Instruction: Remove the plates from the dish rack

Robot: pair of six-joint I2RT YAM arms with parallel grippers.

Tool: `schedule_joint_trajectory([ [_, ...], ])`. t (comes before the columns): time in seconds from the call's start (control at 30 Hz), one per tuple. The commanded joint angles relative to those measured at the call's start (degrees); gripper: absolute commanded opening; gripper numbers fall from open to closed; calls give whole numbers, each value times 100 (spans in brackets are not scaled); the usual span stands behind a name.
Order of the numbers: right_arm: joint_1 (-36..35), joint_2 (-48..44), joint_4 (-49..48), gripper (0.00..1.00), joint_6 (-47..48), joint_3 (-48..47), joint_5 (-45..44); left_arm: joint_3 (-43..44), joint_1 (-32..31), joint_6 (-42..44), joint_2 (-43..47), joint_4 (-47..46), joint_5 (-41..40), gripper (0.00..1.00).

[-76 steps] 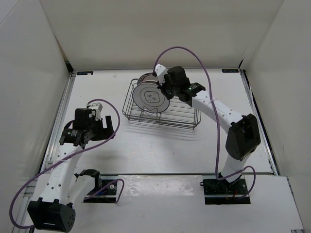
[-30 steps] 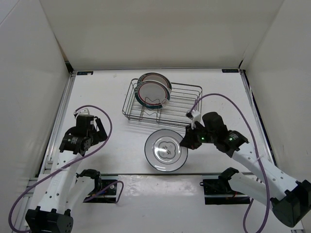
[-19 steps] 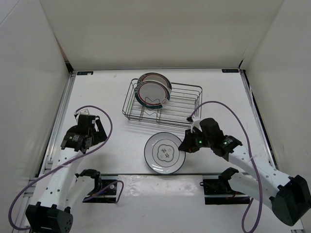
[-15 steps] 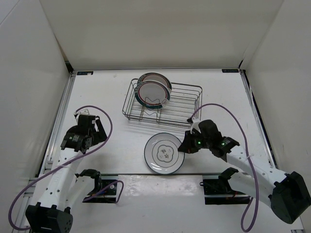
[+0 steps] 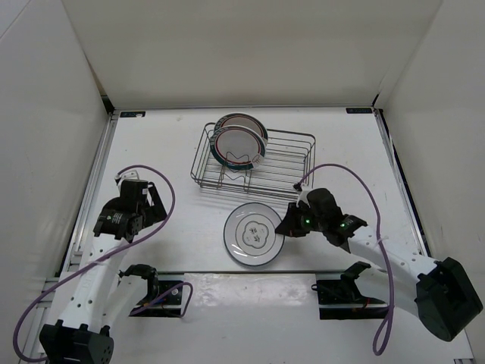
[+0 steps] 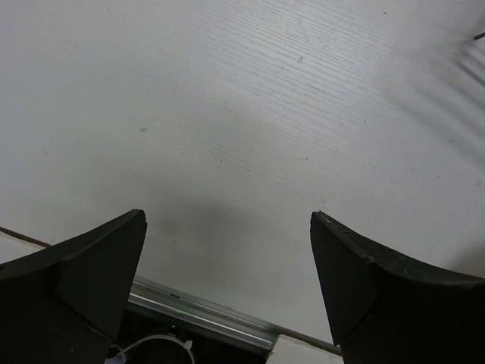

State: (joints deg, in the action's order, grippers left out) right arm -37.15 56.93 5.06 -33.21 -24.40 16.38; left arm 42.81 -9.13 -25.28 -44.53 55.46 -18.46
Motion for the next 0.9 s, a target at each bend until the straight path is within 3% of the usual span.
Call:
schedule_joint_trajectory([
  [0.0, 6, 117, -585, 0, -238, -12, -74, 17, -10, 41, 94, -44, 62, 100],
  [0.43, -12, 565, -805, 10, -388, 76, -127, 17, -19, 84, 147, -53, 97, 100],
  [0.87, -3, 917, -805, 26, -449, 76, -223, 8, -19, 102, 155, -88, 97, 100],
])
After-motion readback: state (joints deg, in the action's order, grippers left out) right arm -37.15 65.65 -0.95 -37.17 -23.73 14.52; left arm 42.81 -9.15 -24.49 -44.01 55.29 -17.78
